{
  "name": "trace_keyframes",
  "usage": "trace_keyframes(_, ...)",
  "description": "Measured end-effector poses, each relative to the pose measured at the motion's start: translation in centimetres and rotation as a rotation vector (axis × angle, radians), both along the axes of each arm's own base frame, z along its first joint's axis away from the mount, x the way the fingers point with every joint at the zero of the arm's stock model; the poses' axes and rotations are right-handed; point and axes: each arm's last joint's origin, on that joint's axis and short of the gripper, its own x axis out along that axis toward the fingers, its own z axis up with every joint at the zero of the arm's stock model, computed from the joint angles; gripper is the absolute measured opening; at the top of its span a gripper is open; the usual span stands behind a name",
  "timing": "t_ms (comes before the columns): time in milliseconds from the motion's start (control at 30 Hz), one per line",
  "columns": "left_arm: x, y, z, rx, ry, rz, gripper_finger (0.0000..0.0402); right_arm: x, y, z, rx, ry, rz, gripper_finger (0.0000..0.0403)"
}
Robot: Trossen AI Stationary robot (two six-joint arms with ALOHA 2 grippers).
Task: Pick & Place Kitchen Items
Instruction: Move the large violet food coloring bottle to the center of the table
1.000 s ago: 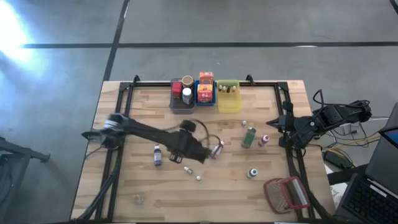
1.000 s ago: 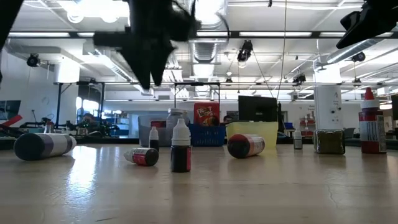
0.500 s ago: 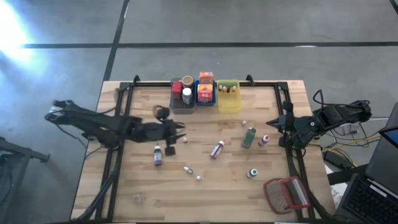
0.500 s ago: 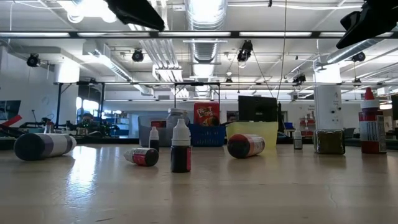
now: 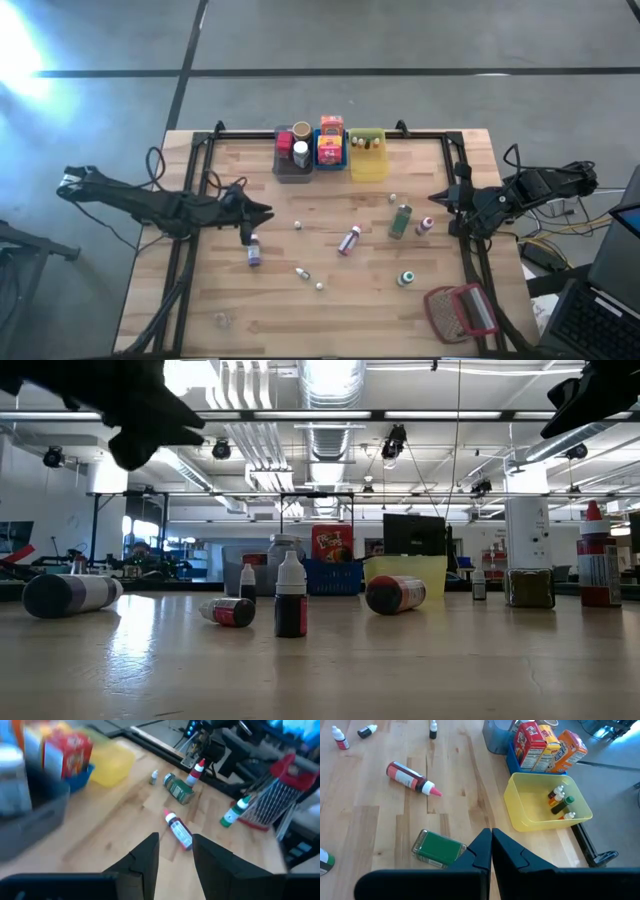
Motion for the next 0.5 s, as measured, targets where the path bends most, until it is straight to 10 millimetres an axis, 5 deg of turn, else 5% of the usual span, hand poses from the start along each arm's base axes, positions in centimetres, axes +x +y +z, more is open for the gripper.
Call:
trace_keyframes(233,-0.7,-0.4,-1.2,-0.129,-0.009,-0.064,0.0141,0.0,0.0,0.0,0.0,0.0,0.0,0.0008)
trace_keyframes(500,0.6,-2.5,1.7,-0.084,-0.026,-0.179,0.0217,0.0,0.0,0.0,0.0,0.0,0.0,0.0008)
